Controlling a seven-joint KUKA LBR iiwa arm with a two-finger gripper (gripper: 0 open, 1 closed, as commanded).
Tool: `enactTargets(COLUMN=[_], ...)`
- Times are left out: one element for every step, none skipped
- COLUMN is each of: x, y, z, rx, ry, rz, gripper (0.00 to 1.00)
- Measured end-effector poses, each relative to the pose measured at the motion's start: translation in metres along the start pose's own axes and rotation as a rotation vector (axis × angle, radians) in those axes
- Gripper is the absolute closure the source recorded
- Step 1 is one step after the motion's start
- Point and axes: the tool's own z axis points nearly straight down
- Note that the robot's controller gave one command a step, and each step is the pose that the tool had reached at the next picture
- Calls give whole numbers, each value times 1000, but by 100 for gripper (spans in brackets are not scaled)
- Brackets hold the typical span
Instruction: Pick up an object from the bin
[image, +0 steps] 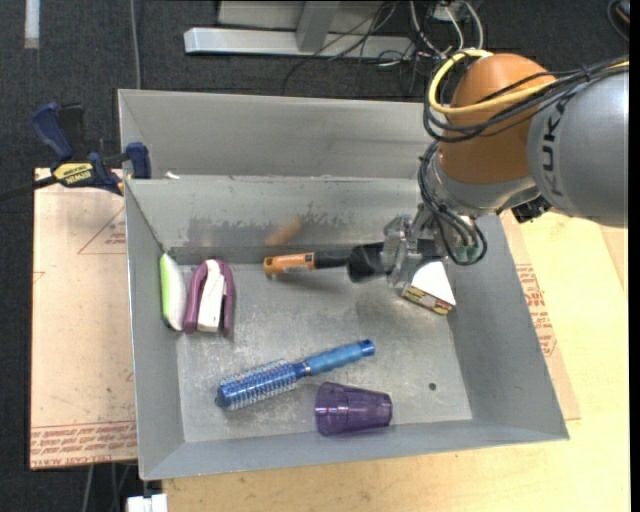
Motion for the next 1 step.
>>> enactTargets(x=[-5], y=[0], z=[-29], rx=[0], ry=[-6], rz=[6], gripper=[100])
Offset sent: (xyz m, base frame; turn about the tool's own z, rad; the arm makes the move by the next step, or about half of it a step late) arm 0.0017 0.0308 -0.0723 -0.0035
